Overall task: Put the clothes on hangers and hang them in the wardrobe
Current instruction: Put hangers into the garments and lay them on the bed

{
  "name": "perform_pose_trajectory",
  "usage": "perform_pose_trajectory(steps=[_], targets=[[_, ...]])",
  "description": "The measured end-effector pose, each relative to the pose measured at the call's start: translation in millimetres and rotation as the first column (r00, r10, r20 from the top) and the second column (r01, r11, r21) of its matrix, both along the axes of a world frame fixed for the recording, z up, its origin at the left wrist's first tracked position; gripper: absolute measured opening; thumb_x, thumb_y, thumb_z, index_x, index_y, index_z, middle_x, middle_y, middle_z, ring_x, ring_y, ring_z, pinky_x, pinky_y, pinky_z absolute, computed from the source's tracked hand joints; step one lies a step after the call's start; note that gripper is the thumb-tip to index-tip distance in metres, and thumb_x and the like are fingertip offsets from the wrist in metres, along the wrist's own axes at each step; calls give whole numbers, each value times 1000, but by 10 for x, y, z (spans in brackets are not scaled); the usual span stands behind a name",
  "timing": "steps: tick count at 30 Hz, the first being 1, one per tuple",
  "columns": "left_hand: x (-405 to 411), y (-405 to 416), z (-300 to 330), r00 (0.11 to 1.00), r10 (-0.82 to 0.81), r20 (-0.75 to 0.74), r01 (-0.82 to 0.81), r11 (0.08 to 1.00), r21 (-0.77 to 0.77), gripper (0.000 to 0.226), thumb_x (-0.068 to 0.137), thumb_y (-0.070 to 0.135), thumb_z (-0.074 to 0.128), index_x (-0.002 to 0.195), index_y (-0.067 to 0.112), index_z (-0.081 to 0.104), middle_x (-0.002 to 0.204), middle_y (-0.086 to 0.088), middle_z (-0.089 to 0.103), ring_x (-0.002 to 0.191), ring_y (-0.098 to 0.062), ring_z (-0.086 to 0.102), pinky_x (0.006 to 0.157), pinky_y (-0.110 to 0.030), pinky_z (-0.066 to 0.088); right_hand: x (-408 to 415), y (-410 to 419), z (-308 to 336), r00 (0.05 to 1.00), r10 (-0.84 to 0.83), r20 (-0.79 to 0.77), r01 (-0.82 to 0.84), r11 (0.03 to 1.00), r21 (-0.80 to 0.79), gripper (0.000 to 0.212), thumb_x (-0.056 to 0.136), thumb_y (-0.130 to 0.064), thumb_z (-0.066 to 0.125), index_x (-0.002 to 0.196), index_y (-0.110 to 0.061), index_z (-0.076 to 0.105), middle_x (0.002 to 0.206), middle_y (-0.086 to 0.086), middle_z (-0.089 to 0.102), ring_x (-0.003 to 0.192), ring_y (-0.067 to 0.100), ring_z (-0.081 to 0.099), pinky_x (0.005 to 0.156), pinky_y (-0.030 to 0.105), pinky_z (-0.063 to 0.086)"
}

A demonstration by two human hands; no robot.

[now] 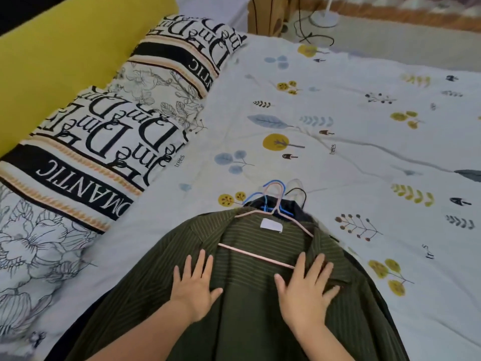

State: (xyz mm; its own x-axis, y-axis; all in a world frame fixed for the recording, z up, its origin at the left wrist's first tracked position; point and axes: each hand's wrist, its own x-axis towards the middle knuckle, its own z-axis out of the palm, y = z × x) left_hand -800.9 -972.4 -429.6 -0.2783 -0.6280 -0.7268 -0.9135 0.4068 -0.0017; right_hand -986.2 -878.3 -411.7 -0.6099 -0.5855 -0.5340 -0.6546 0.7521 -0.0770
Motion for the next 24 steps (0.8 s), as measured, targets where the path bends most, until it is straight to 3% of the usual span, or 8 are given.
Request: perform_pose_trajectory(steps=[8,10,13,16,20,24], targets=[[-97,-128,76,997,67,-42,-65,996,63,69,97,49,26,149,18,-9,156,-1,-19,144,-30,-11,116,-48,0,-274,-19,-147,981,134,138,-141,989,40,69,96,-53,28,151,-25,-3,156,14,-16,144,30,-18,114,55,-2],[-92,-106,215,988,84,-129,-83,996,13,67,98,41,33,150,17,-1,158,-4,-6,145,-29,3,117,-44,9,-265,-1,21,983,126,133,-129,991,18,65,98,-48,30,151,-23,4,157,13,-13,144,32,-15,115,55,1],[-99,-43,498,946,86,-314,-106,993,-46,52,95,29,43,142,13,27,148,-9,30,133,-25,35,109,-38,31,-135,62,343,989,136,65,-132,990,-54,59,98,-35,38,149,-19,13,157,16,-10,144,34,-13,116,54,4],[-49,59,878,925,16,-379,-40,998,-55,37,95,26,43,129,13,44,132,-8,45,116,-24,48,98,-37,41,110,189,704,947,321,-13,-320,942,-97,57,97,-31,41,147,-18,18,157,16,-9,145,32,-9,116,52,8],[176,246,1368,932,-76,-355,65,997,-43,39,96,28,42,131,11,43,129,-10,46,116,-26,48,99,-37,40,440,425,1164,875,482,41,-480,876,-49,50,98,-33,41,144,-16,29,157,15,4,146,31,2,115,50,14],[579,519,1845,943,-161,-293,176,984,25,41,97,30,41,133,11,43,132,-10,49,118,-25,48,96,-32,39,781,745,1601,859,509,54,-511,858,47,45,97,-33,42,138,-14,38,148,13,30,135,32,31,108,46,31]])
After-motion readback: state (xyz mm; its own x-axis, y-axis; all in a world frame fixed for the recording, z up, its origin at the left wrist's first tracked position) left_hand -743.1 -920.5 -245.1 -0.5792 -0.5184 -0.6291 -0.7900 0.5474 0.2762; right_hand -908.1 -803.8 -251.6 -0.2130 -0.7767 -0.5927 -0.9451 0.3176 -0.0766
